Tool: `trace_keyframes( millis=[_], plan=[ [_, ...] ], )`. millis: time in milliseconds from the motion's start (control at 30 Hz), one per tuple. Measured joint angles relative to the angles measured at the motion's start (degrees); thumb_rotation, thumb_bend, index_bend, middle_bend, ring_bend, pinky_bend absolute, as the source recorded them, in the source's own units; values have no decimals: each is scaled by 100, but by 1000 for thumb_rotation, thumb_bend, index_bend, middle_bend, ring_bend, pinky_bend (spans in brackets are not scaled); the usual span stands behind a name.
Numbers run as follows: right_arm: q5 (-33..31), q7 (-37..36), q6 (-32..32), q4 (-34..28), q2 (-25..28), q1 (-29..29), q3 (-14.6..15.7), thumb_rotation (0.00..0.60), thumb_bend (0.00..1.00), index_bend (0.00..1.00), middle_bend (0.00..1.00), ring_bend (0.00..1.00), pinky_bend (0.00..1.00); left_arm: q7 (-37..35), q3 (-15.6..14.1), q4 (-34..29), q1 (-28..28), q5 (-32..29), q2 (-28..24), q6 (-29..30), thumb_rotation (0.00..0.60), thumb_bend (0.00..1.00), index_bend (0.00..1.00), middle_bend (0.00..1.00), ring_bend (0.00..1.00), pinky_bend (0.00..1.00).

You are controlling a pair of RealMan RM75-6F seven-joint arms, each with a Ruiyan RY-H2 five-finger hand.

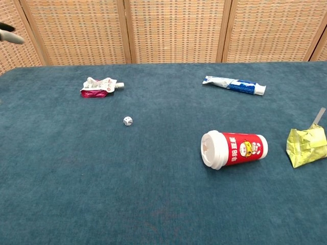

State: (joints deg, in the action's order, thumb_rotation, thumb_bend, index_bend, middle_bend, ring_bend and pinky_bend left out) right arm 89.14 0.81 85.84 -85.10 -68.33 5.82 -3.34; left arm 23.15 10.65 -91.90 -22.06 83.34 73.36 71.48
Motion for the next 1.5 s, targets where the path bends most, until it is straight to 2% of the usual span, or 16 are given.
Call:
trace_keyframes(
  millis=[100, 200, 400, 600, 1000, 1500],
  plan=[
    [-119, -85, -67, 69, -8, 15, -45, 600, 0, 0, 0, 0, 0, -38, 148, 287, -409, -110, 194, -483, 600, 255, 278, 0, 0, 39],
    [-240, -176, -108, 125, -7, 27, -107, 600, 0, 0, 0, 0, 0, -191, 272, 641, -829, -194, 480, -929, 600, 255, 321, 0, 0, 39],
    [-354, -317, -122, 209, 12, 41, -199, 600, 0, 0, 0, 0, 0, -438, 379, 1329, -1543, -315, 949, -1804, 600, 262, 330, 0, 0, 36],
    [-462, -446, -128, 294, 20, 31, -253, 600, 0, 0, 0, 0, 0, -572, 358, 1925, -2150, -344, 1330, -2505, 600, 264, 348, 0, 0, 37],
    [-551, -608, -152, 391, 30, 22, -299, 600, 0, 0, 0, 0, 0, -587, 204, 2911, -2781, -458, 2032, -3113, 600, 275, 347, 0, 0, 37],
    [-613, -717, -225, 465, 17, 48, -325, 600, 0, 0, 0, 0, 0, -738, 19, 3775, -3140, -544, 2600, -3363, 600, 338, 358, 0, 0, 37]
  ],
)
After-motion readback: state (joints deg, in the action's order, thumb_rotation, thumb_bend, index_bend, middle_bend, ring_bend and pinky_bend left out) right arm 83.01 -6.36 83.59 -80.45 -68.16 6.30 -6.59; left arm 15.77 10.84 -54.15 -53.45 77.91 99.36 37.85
